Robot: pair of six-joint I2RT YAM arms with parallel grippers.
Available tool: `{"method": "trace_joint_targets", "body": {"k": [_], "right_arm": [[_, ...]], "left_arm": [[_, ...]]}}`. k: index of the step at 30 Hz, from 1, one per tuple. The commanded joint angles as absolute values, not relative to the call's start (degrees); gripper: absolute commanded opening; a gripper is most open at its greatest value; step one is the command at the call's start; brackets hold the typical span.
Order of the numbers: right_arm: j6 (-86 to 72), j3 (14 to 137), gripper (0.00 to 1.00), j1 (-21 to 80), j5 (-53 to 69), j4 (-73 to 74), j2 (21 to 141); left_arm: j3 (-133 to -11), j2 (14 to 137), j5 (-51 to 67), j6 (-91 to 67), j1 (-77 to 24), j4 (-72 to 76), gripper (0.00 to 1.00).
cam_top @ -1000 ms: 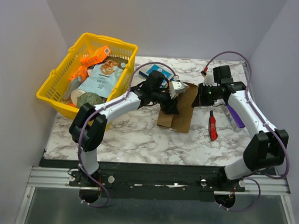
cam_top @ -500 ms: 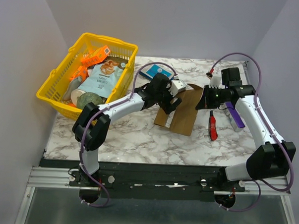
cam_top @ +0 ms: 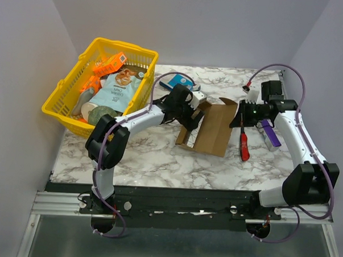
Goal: Unpack the express box
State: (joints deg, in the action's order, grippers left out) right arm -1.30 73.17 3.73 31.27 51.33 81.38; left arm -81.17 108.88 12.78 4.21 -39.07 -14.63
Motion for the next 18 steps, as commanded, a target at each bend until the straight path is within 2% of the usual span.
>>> {"method": "trace_joint_targets", "body": {"k": [1,5,6,8,9,12,15,18], "right_arm": [[6.50,68.65,0.00,0.53,26.29,50.28,82.53],[11.14,66.80,0.01,-2.20,26.27,50.36,84.64],[12.38,66.80,0.12,-2.20,26.71,50.45,84.73],[14.14,68.19,0.24,-2.20,27.16,50.71,84.90],[14.32,69.33,0.34,-2.20,27.07,50.80,85.16],[14.59,76.27,0.46,-2.20,27.33,51.41,85.95],[14.59,87.33,0.51,-2.20,28.48,52.99,87.88],[14.50,100.34,0.52,-2.20,29.79,56.07,92.53]], "left_arm": [[-79.45,108.98,21.61,1.23,-34.55,-16.70,0.98],[-80.15,111.00,26.10,1.05,-32.87,-17.40,0.97],[-80.42,111.27,26.89,1.40,-32.70,-17.75,0.97],[-81.29,111.88,31.27,2.19,-32.61,-17.67,0.97],[-81.82,112.15,32.25,2.46,-32.61,-18.01,0.96],[-83.32,113.38,34.54,2.55,-32.61,-18.37,0.95],[-84.11,113.73,36.12,3.07,-32.61,-18.46,0.94],[-84.99,113.47,36.39,2.90,-32.61,-18.89,0.94]]}}
